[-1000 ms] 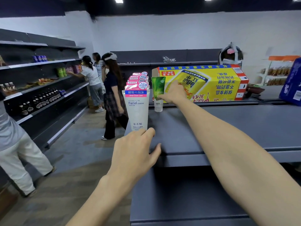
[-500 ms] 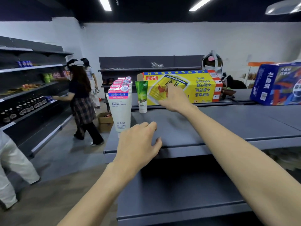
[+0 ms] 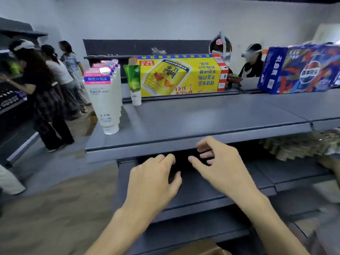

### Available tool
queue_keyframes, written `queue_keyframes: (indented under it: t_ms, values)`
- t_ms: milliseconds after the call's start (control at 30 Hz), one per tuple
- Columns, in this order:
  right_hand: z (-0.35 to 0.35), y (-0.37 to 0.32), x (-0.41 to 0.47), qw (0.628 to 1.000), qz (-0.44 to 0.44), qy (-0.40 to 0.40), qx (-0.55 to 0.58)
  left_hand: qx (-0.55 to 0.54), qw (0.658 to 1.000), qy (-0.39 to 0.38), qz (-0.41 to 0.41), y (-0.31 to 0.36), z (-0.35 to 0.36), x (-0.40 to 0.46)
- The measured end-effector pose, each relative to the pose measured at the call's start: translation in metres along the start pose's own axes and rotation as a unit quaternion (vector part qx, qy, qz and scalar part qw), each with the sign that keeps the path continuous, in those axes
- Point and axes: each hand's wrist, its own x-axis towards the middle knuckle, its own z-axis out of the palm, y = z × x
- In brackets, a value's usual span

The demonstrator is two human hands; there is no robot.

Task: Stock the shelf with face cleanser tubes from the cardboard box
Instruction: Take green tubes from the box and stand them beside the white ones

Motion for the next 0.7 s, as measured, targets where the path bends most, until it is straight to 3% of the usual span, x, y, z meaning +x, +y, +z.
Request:
queue_keyframes:
  t_ms: [200,433,567,700]
  values:
    - [0.037,0.086,-0.098,0.983,0.109,-0.13,-0.077,0.025,0.982,-0.185,-0.033,0.022,0.098,-0.073]
    - [0.08,0.15,-0.175,0.939,0.2,-0.267,-0.083,0.034,0.946,-0.315,-0.064,0.029,0.172,-0.155]
    - [0.102,0.178,-0.21,0.915,0.186,-0.325,-0.149,0.056,0.91,-0.399,-0.094,0.025,0.193,-0.195]
    - [0.125,0.199,-0.231,0.867,0.169,-0.421,-0.206,0.062,0.868,-0.473,-0.141,0.02,0.205,-0.23]
